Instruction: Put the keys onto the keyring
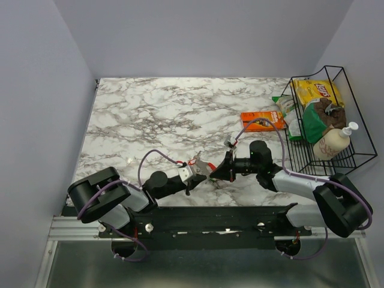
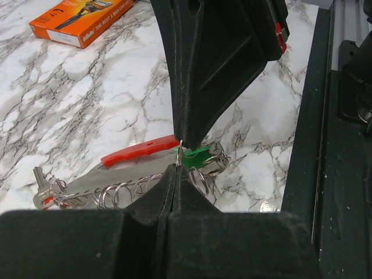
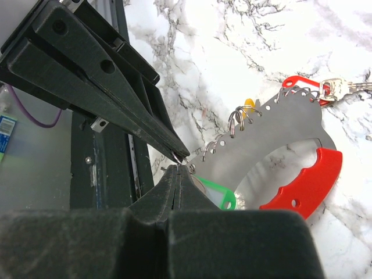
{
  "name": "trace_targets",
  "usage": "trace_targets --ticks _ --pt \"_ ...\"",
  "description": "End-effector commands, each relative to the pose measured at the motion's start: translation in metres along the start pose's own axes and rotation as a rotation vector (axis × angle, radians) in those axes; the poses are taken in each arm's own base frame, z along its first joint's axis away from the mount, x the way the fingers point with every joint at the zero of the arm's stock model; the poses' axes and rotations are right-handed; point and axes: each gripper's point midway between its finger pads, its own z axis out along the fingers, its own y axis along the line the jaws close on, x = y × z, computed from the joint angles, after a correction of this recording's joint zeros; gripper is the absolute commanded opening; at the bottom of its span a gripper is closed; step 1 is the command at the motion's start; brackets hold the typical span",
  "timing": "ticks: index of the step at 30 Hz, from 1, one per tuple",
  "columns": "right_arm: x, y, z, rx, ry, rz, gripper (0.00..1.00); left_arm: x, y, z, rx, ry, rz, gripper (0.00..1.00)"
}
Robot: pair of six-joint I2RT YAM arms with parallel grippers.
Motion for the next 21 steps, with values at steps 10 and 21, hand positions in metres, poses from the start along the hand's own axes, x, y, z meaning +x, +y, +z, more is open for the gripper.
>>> trace_targets --ticks 10,21 --pt "-0.007 -0.007 0.001 0.029 -0.043 -0.034 0.01 -0.098 -0.012 -0.011 0.037 -0.385 0.051 0.0" --pt "-0.003 -0.013 0.004 0.04 -0.024 -0.008 0.01 -0.102 -0.018 -0.014 0.06 -0.397 0.062 0.0"
